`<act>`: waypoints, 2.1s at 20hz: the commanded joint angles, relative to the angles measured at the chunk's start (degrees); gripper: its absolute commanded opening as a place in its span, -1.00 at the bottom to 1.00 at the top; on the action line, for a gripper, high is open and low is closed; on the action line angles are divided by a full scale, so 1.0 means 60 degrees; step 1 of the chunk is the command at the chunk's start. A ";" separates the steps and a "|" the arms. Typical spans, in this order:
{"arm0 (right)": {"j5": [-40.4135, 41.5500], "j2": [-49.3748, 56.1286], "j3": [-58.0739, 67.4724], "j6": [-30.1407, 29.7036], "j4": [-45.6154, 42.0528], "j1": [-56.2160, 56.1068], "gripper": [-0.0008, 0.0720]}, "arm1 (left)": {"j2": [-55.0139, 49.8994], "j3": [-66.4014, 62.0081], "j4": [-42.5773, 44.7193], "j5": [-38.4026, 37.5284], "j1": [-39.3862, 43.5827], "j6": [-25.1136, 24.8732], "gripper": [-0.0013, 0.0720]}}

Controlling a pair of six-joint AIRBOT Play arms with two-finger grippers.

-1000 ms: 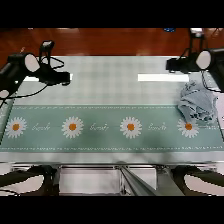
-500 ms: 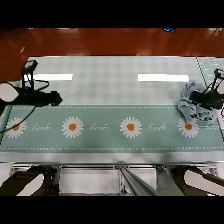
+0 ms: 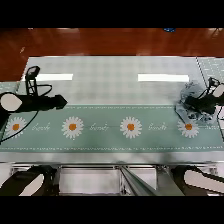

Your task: Fold the shirts.

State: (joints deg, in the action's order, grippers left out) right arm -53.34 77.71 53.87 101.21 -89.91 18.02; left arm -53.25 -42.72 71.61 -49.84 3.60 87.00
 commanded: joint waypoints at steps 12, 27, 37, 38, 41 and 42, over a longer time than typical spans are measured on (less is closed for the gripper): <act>-0.0688 -0.3395 0.7919 -0.3013 0.4397 -0.1319 -0.91 | 0.2164 -0.1064 0.0492 -0.1275 -0.2412 -0.0415 0.42; -0.2153 -0.1577 1.0579 -0.2798 0.4244 -0.7657 -0.91 | 0.2149 -0.0882 -0.0197 -0.0776 -0.2441 -0.0335 0.42; -0.0069 0.1938 0.5013 -0.2637 0.6506 -1.0021 -0.91 | 0.2146 -0.0892 -0.0557 -0.0841 -0.3209 -0.0211 0.42; 0.0135 0.2386 0.4969 -0.2648 0.6787 -1.0218 -0.90 | 0.2146 -0.0871 -0.0645 -0.0878 -0.3166 -0.0211 0.42; 0.0397 0.3362 0.4969 -0.2291 0.7573 -1.0448 -0.28 | 0.2124 -0.0758 -0.0732 -0.1016 -0.2947 -0.0219 0.42; 0.0244 0.3410 0.4972 -0.2146 0.7584 -1.0233 0.14 | 0.2095 -0.0739 -0.0725 -0.1180 -0.2823 -0.0321 0.42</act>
State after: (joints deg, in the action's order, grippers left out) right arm -53.28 93.84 85.30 86.24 -48.97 -43.09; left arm -40.47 -47.55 68.05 -55.44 -14.17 85.71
